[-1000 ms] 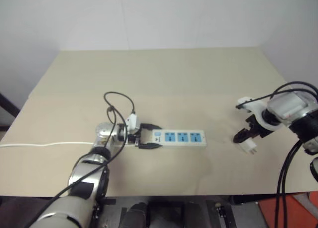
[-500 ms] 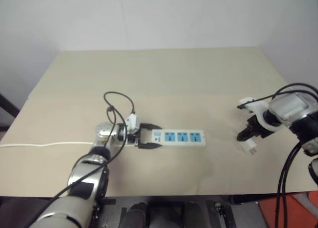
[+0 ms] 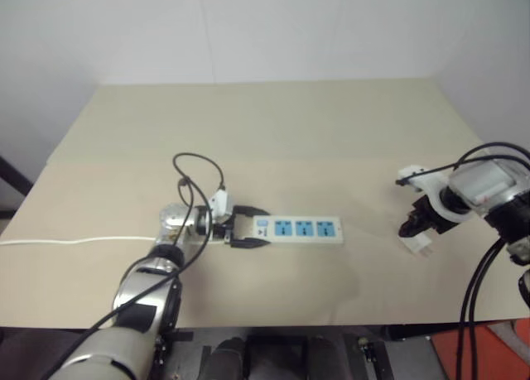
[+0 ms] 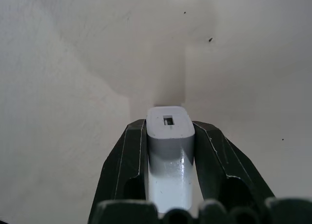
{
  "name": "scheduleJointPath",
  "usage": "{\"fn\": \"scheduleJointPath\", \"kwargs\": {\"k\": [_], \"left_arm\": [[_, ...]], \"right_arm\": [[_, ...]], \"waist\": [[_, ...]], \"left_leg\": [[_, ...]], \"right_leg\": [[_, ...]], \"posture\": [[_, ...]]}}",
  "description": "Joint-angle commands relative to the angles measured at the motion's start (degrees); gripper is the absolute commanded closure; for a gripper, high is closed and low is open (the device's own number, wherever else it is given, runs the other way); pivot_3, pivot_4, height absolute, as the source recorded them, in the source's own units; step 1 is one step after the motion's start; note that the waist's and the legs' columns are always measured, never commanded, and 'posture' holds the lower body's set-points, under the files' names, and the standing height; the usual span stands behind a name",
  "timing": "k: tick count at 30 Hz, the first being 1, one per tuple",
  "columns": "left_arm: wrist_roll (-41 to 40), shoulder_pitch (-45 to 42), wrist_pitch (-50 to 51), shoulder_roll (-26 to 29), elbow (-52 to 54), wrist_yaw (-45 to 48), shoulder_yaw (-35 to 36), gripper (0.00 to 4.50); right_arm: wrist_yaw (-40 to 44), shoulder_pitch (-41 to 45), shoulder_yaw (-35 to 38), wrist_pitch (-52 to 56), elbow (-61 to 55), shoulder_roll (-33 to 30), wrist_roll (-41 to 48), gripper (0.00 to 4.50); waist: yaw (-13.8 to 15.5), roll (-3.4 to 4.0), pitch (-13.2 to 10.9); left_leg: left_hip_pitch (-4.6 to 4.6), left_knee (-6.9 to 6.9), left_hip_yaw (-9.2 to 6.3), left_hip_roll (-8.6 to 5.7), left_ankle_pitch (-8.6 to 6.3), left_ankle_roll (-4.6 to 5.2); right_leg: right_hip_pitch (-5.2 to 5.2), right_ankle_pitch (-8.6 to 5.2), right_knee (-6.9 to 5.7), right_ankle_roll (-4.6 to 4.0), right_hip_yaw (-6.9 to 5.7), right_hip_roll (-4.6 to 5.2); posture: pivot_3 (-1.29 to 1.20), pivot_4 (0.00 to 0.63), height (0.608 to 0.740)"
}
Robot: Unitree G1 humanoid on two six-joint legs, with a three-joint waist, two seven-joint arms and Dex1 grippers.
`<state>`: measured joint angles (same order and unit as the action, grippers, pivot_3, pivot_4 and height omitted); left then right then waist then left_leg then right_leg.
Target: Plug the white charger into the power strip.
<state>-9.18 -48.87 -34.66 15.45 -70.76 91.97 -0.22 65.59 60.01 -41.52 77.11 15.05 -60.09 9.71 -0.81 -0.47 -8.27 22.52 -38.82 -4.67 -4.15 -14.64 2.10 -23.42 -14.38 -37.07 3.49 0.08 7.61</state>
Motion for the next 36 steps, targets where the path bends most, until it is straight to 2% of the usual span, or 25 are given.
{"fn": "scheduleJointPath", "kwargs": {"k": [1,2,5,8,10,14,21,26,36], "left_arm": [[0.98,0.58,0.73,0.12,0.21,0.53,-2.27,1.27],[0.79,0.53,1.23,0.13,0.41,0.53,-2.72,1.27],[0.82,0.42,2.06,0.51,0.94,0.53,-4.5,1.27],[1.21,0.25,1.97,0.9,1.12,0.53,-4.82,1.27],[1.27,0.28,1.69,1.04,1.4,0.53,-4.58,1.27],[0.02,0.9,2.53,0.31,2.72,0.53,-4.53,1.27],[-1.48,1.94,3.66,-0.26,5.76,0.53,-4.06,1.27],[-2.99,4.04,5.65,0.35,10.25,0.53,-4.3,1.27],[-3.01,10.52,10.39,2.54,19.8,-0.73,-3.61,1.27]], "right_arm": [[-0.99,1.17,8.42,-3.11,-9.64,-1.63,1.04,3.38],[-1.33,0.6,11.33,-4.14,-12.59,-1.46,2.06,3.38],[-3.78,-5.66,26.29,-12.37,-19.27,2.31,7.48,3.38],[-4.64,-13.64,37.4,-24.52,-23.1,7.13,11.07,3.38],[-3.9,-18.27,42.82,-32.13,-23.81,11.01,13.74,3.38],[3.12,-27.18,50.92,-50.29,-23.12,20.21,20.94,3.38],[7.93,-27.03,49.32,-65.51,-10.47,33.22,22.48,3.38],[12.11,-24.78,45.97,-71.5,-2.31,38.4,20.66,3.38],[19.01,-23.08,42.54,-80.62,11.27,42.17,17.65,3.38]], "waist": [[0.0,0.01,0.0],[0.01,0.01,0.0],[0.07,-0.04,0.03],[0.28,-0.26,0.16],[0.25,-0.39,0.23],[0.06,-0.4,0.24],[-0.23,-0.4,0.24],[-0.33,-0.39,0.24],[-0.66,-0.39,0.24]], "left_leg": [[0.0,0.0,0.01,0.01,0.0,0.0],[-0.01,0.01,0.01,0.01,0.0,0.0],[-0.02,0.02,-0.01,0.03,-0.01,0.02],[-0.08,0.01,-0.06,0.02,-0.03,0.03],[-0.08,-0.02,-0.06,0.0,-0.04,0.04],[-0.13,-0.02,-0.01,0.01,-0.04,0.05],[-0.41,-0.03,0.12,0.01,-0.03,0.04],[-0.41,0.0,0.15,0.03,-0.01,0.0],[-0.42,0.08,0.15,0.08,-0.01,-0.01]], "right_leg": [[-0.02,0.0,0.0,0.0,0.01,0.0],[-0.02,0.0,0.0,0.0,0.01,0.0],[0.05,0.0,0.01,0.01,-0.03,-0.02],[0.22,0.04,0.01,0.07,-0.07,-0.02],[0.27,0.06,0.07,0.11,-0.06,-0.02],[0.27,0.07,0.04,0.13,-0.01,-0.02],[0.41,0.09,0.02,0.11,0.14,-0.04],[0.33,0.09,-0.05,0.11,0.24,-0.08],[0.25,0.09,-0.04,0.1,0.35,-0.09]], "posture": [[0.0,0.15,0.74],[0.0,0.15,0.74],[0.0,0.15,0.74],[0.0,0.15,0.74],[0.0,0.15,0.74],[0.0,0.15,0.74],[0.0,0.15,0.74],[0.0,0.15,0.74],[0.0,0.15,0.74]]}}
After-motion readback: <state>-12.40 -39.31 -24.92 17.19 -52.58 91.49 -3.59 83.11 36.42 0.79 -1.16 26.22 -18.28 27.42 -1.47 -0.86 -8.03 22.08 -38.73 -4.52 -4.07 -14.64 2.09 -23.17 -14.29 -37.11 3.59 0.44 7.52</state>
